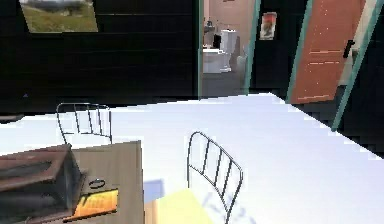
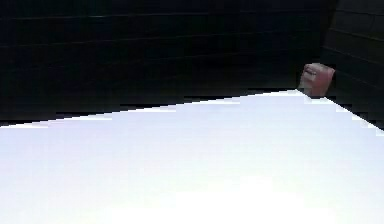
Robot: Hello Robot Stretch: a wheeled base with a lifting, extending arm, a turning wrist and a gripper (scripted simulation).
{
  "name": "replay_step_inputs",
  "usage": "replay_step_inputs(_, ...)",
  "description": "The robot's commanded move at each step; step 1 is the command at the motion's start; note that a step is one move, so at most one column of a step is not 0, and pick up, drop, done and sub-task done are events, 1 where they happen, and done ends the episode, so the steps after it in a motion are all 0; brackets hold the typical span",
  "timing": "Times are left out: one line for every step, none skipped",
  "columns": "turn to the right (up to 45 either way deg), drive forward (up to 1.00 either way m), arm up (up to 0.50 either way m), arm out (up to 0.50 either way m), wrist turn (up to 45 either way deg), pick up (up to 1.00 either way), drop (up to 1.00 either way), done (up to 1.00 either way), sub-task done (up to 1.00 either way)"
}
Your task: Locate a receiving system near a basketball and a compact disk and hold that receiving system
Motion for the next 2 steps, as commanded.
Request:
replay_step_inputs(45.0,0.0,0.0,0.0,0.0,0.0,0.0,0.0,0.0)
replay_step_inputs(-45.0,0.0,0.0,0.0,0.0,0.0,0.0,0.0,0.0)
